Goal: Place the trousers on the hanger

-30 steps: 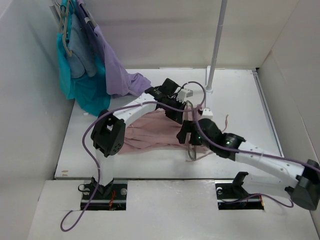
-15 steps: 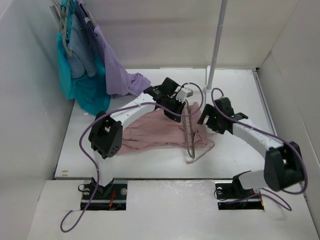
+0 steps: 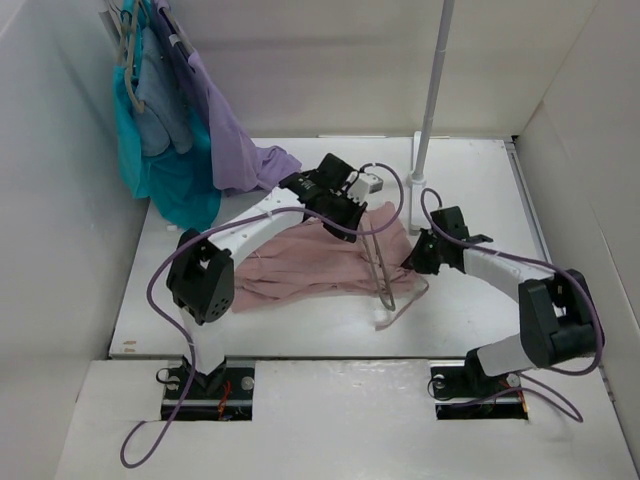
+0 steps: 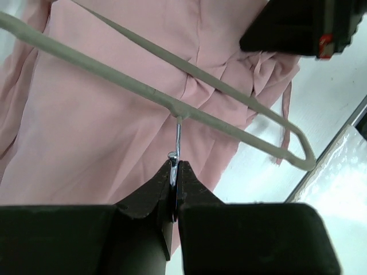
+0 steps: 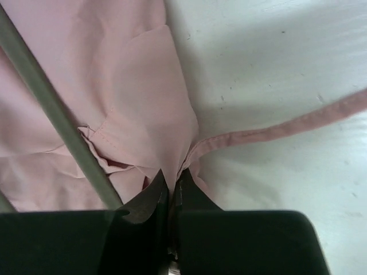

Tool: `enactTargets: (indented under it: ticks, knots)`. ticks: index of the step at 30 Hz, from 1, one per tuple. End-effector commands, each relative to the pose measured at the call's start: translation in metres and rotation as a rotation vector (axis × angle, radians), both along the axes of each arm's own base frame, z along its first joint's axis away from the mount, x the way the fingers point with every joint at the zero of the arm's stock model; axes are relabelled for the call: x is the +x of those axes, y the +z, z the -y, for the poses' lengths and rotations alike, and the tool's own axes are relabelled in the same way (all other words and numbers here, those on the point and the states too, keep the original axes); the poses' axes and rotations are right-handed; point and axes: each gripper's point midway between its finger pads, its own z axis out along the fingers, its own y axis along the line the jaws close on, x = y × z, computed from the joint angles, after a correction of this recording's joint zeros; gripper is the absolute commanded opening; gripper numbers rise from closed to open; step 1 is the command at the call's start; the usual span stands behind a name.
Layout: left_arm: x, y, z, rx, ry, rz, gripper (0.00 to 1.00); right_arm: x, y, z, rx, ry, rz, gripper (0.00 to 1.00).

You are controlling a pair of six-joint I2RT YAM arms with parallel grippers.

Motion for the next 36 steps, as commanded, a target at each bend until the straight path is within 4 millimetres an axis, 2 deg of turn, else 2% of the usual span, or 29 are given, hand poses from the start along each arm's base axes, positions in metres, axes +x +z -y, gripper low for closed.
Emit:
enactTargets:
  ticks: [1,2,3,5,6,8,9,11,13,14,16,17,19,20,21,22,23,27,28,30,31,34,35,36]
  knots:
    - [-0.006,0.031,-0.024,0.018,0.023,0.095,0.0,0.005,0.022,0.019,-0.042,-0.044,0.084,0.0]
    - [-0.008,0.028,-0.026,0.021,0.023,0.092,0.0,0.003,0.027,0.024,-0.094,-0.048,0.097,0.0]
    - [-0.01,0.024,-0.027,0.027,0.023,0.085,0.0,0.008,0.047,0.023,-0.11,-0.056,0.155,0.0]
    - [-0.011,0.025,-0.029,0.029,0.016,0.091,0.0,0.011,0.063,0.025,-0.186,-0.072,0.216,0.0]
    - [-0.011,0.025,-0.029,0.029,0.016,0.091,0.0,0.01,0.076,0.008,-0.188,-0.026,0.258,0.0]
    - [-0.01,0.019,-0.026,0.028,0.002,0.084,0.0,0.009,0.09,-0.012,-0.183,0.022,0.313,0.0]
    - [-0.011,0.016,-0.024,0.025,-0.007,0.07,0.0,0.006,0.1,-0.038,-0.157,0.094,0.366,0.0]
    - [-0.011,0.0,-0.022,0.045,-0.023,0.042,0.0,0.001,0.091,-0.06,-0.161,0.172,0.369,0.0]
    - [-0.013,-0.011,-0.023,0.06,-0.039,0.021,0.0,-0.003,0.093,-0.09,-0.113,0.244,0.396,0.0]
    - [-0.013,-0.017,-0.023,0.068,-0.05,0.022,0.0,-0.006,0.083,-0.097,-0.103,0.271,0.379,0.0]
    - [-0.016,-0.028,-0.026,0.082,-0.063,0.016,0.0,-0.008,0.079,-0.114,-0.029,0.328,0.398,0.0]
    - [-0.017,-0.032,-0.028,0.087,-0.073,0.02,0.0,-0.012,0.063,-0.115,-0.029,0.344,0.367,0.0]
    - [-0.014,-0.037,-0.031,0.083,-0.074,0.022,0.0,-0.016,0.049,-0.117,-0.019,0.363,0.344,0.0]
    - [-0.02,-0.044,-0.034,0.089,-0.089,0.004,0.0,-0.016,0.045,-0.121,-0.005,0.372,0.345,0.0]
    - [-0.016,-0.047,-0.037,0.088,-0.077,0.005,0.0,-0.02,0.034,-0.123,-0.01,0.409,0.33,0.0]
    - [-0.015,-0.045,-0.037,0.081,-0.084,0.022,0.0,-0.02,0.032,-0.128,0.006,0.437,0.332,0.0]
    - [-0.015,-0.051,-0.042,0.088,-0.075,0.012,0.0,-0.021,0.038,-0.141,0.065,0.489,0.359,0.0]
    - [-0.015,-0.054,-0.045,0.097,-0.088,0.03,0.0,-0.03,0.022,-0.162,0.125,0.613,0.352,0.0]
    - [-0.016,-0.058,-0.046,0.102,-0.088,0.022,0.0,-0.03,0.011,-0.161,0.111,0.623,0.336,0.0]
    - [-0.016,-0.058,-0.046,0.103,-0.088,0.022,0.0,-0.026,0.001,-0.158,0.104,0.612,0.325,0.0]
    - [-0.016,-0.058,-0.046,0.103,-0.088,0.022,0.0,-0.036,-0.018,-0.153,0.098,0.624,0.27,0.0]
    - [-0.01,-0.045,-0.039,0.068,-0.092,0.052,0.0,-0.042,-0.036,-0.151,0.102,0.656,0.221,0.0]
    - [-0.011,-0.044,-0.037,0.06,-0.098,0.047,0.0,-0.046,-0.052,-0.148,0.083,0.665,0.185,0.0]
    - [-0.012,-0.039,-0.032,0.034,-0.111,0.044,0.0,-0.049,-0.057,-0.147,0.087,0.672,0.164,0.0]
